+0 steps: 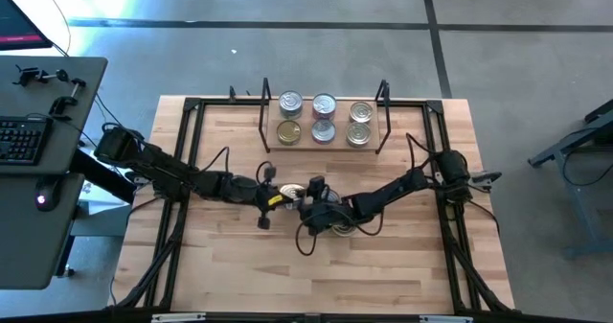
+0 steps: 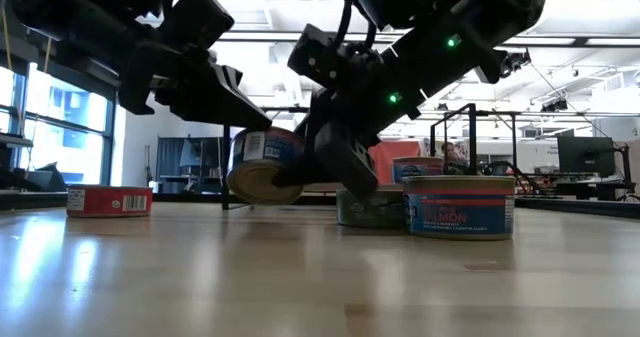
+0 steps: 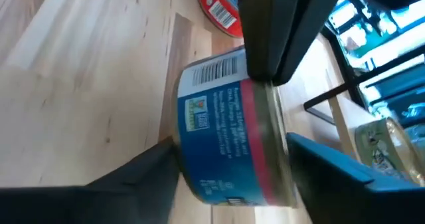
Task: Stack canned seafood by type on shelf
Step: Stack the blue-pink tuna can on top of the blue tuna can on the shelf
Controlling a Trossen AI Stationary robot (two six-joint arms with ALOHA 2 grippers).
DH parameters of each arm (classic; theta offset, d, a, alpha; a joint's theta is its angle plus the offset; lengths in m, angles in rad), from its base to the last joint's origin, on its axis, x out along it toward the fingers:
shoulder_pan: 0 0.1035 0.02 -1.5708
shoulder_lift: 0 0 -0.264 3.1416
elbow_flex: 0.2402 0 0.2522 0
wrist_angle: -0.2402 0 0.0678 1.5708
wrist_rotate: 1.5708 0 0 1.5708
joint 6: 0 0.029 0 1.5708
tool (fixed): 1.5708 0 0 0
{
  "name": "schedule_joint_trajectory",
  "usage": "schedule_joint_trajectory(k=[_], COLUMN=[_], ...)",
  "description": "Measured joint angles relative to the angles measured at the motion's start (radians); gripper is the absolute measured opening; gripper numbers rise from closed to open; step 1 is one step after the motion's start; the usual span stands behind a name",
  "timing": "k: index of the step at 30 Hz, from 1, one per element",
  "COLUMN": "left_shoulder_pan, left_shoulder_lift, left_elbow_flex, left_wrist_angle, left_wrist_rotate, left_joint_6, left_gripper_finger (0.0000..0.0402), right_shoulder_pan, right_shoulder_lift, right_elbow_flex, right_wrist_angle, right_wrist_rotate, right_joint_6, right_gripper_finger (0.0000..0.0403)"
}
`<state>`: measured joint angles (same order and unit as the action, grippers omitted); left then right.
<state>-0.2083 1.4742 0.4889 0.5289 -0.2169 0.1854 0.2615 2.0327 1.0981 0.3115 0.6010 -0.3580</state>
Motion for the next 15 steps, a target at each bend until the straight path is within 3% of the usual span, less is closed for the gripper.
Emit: schedule_joint_trajectory(k=[5, 12, 15], left_shoulder_pan=[-0.025, -0.088, -0.11], left_shoulder_lift=[0.0, -0.052, -0.117], left_elbow_flex=[0.002, 0.002, 0.002], left_wrist_angle=[-0.008, -0.08, -0.174], left_wrist_rotate=[-0.091, -0.298, -0.319], left_joint_6=[0.005, 0.008, 0.029], left_gripper_finger=[0.0001, 0.0, 0.0013], right_shoulder_pan=[-0.003, -0.007, -0.006], right_shoulder_lift=[0.0, -0.007, -0.023], right_elbow_flex=[0.0, 0.0, 0.0], right_wrist_angle=[0.006, 0.032, 0.015], right_wrist_rotate=[-0.021, 0.001, 0.0], right_joint_6=[0.054, 0.077, 0.127], right_gripper_finger=[0.0168, 0.0167, 0.0167])
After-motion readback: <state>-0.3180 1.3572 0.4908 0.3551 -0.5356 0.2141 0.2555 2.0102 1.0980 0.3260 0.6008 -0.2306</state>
